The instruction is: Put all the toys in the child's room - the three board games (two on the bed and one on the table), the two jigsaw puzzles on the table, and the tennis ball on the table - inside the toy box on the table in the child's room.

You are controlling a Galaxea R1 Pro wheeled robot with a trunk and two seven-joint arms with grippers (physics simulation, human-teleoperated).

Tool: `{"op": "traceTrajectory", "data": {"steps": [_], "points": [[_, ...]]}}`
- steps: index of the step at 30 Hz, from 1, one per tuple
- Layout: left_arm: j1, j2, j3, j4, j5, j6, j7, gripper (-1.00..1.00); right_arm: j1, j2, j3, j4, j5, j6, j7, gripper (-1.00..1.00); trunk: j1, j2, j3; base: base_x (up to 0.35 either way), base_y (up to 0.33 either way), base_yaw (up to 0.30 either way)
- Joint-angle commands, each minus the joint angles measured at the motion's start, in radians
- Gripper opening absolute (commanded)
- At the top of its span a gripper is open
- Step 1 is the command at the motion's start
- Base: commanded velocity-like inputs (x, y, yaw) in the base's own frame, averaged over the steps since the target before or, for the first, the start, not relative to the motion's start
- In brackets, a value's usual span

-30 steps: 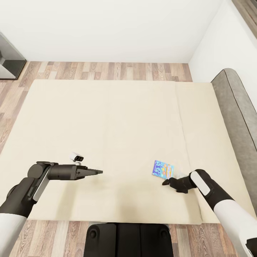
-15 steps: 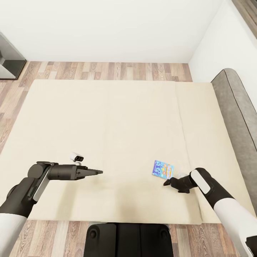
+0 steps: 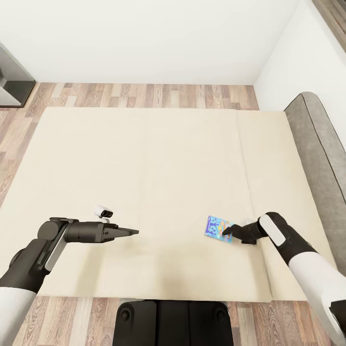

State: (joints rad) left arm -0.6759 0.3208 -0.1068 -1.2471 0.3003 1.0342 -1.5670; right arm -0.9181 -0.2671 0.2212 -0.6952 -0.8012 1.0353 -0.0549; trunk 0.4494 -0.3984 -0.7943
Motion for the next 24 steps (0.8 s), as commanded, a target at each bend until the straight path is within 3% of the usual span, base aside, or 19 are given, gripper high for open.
{"op": "traceTrajectory", "data": {"steps": [1, 11, 24], "points": [[-0.001, 0.001, -0.002, 0.000, 0.000, 0.011, -0.004, 1.00, -0.009, -0.001, 0.005, 0.000, -0.007, 0.001, -0.006, 1.00, 0.001, -0.002, -0.001, 0.000, 0.000, 0.000], [-0.001, 0.000, -0.001, 0.001, -0.002, 0.010, -0.004, 1.00, -0.070, 0.009, 0.005, 0.002, -0.006, -0.027, -0.037, 1.00, 0.001, -0.002, -0.001, 0.000, 0.000, 0.000], [-0.001, 0.000, -0.001, 0.001, -0.002, 0.010, -0.004, 1.00, -0.089, 0.015, 0.008, 0.003, -0.006, -0.175, -0.083, 1.00, 0.001, -0.002, -0.001, 0.000, 0.000, 0.000]]}}
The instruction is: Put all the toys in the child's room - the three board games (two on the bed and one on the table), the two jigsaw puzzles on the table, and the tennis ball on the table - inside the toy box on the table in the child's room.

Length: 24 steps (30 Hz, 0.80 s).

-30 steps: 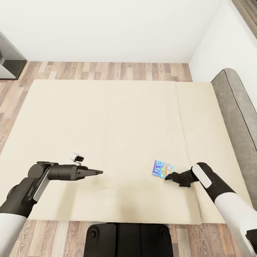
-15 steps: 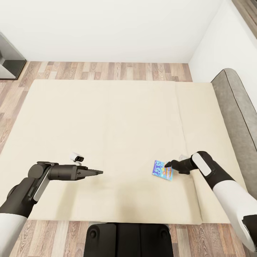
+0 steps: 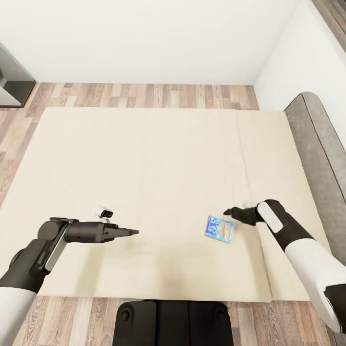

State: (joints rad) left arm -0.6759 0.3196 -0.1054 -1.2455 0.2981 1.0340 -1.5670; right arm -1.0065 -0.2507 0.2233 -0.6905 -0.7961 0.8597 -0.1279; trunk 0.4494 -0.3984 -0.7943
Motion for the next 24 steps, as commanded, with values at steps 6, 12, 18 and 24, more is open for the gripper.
{"op": "traceTrajectory", "data": {"steps": [6, 12, 18, 24], "points": [[-0.001, 0.002, -0.002, 0.001, 0.002, 0.011, -0.004, 1.00, -0.002, 0.000, 0.009, 0.001, -0.010, -0.068, -0.013, 1.00, 0.001, -0.002, -0.001, 0.000, 0.000, 0.000], [-0.001, 0.001, -0.002, 0.001, 0.001, 0.011, -0.004, 1.00, -0.002, 0.001, 0.013, 0.011, -0.011, -0.127, -0.013, 1.00, 0.001, -0.002, -0.001, 0.000, 0.000, 0.000], [-0.001, 0.001, -0.002, 0.002, 0.001, 0.011, -0.004, 1.00, -0.001, 0.008, 0.015, 0.032, -0.010, -0.172, -0.013, 1.00, 0.001, -0.002, -0.001, 0.000, 0.000, 0.000], [-0.001, 0.001, -0.002, 0.003, 0.001, 0.011, -0.004, 1.00, -0.001, 0.012, 0.016, 0.036, -0.009, -0.185, -0.012, 1.00, 0.001, -0.002, -0.001, 0.000, 0.000, 0.000]]}}
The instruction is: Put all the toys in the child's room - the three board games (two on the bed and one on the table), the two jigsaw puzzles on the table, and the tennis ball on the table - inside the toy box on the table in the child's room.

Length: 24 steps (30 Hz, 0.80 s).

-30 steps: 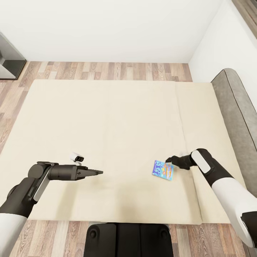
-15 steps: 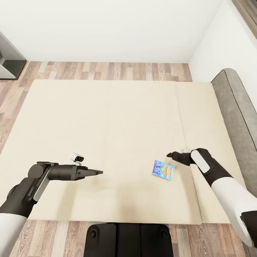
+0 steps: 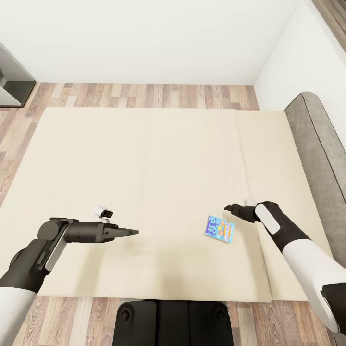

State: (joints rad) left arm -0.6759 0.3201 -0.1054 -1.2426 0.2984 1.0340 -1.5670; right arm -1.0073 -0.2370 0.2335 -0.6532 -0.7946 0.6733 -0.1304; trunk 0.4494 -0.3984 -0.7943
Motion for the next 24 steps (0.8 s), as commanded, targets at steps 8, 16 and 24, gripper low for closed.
{"op": "traceTrajectory", "data": {"steps": [8, 16, 24], "points": [[-0.001, 0.000, -0.001, -0.003, 0.004, 0.011, -0.004, 1.00, 0.001, 0.005, 0.007, -0.001, -0.009, -0.005, -0.010, 1.00, 0.001, -0.002, -0.001, 0.000, 0.000, 0.000], [-0.010, -0.025, 0.004, -0.009, 0.006, 0.013, -0.004, 1.00, 0.002, 0.029, 0.007, -0.002, -0.009, -0.015, -0.009, 1.00, 0.001, -0.002, -0.008, 0.000, 0.000, 0.000], [-0.014, -0.033, 0.008, -0.021, 0.005, 0.013, -0.004, 1.00, 0.002, 0.059, 0.008, -0.001, -0.009, -0.018, -0.010, 1.00, 0.001, -0.002, -0.020, 0.000, 0.000, 0.000]]}}
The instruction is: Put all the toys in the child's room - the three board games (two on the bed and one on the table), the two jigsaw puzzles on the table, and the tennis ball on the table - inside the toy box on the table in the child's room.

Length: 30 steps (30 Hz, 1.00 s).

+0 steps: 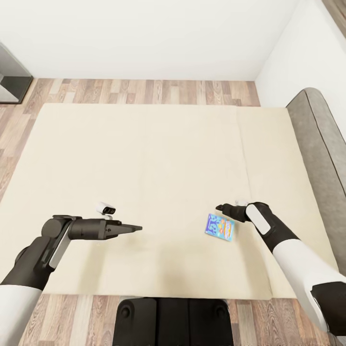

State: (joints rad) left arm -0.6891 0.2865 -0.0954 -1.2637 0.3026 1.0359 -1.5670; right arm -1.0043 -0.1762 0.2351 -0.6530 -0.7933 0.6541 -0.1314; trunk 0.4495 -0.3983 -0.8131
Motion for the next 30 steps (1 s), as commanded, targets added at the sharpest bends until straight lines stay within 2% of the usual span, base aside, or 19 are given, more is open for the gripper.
{"op": "traceTrajectory", "data": {"steps": [1, 13, 30], "points": [[-0.001, 0.001, -0.002, -0.001, 0.001, 0.011, -0.004, 1.00, -0.001, 0.000, 0.006, -0.002, -0.011, 0.002, -0.009, 1.00, 0.001, -0.002, -0.003, 0.000, 0.000, 0.000], [-0.001, 0.001, 0.027, -0.006, -0.001, 0.009, -0.004, 1.00, -0.002, 0.002, 0.006, -0.003, -0.011, 0.007, -0.010, 1.00, 0.001, -0.002, -0.022, 0.000, 0.000, 0.000], [0.000, -0.005, 0.024, -0.006, -0.010, 0.007, -0.004, 1.00, -0.005, -0.012, 0.003, -0.007, -0.011, 0.006, -0.010, 1.00, 0.001, -0.002, -0.047, 0.000, 0.000, 0.000]]}}
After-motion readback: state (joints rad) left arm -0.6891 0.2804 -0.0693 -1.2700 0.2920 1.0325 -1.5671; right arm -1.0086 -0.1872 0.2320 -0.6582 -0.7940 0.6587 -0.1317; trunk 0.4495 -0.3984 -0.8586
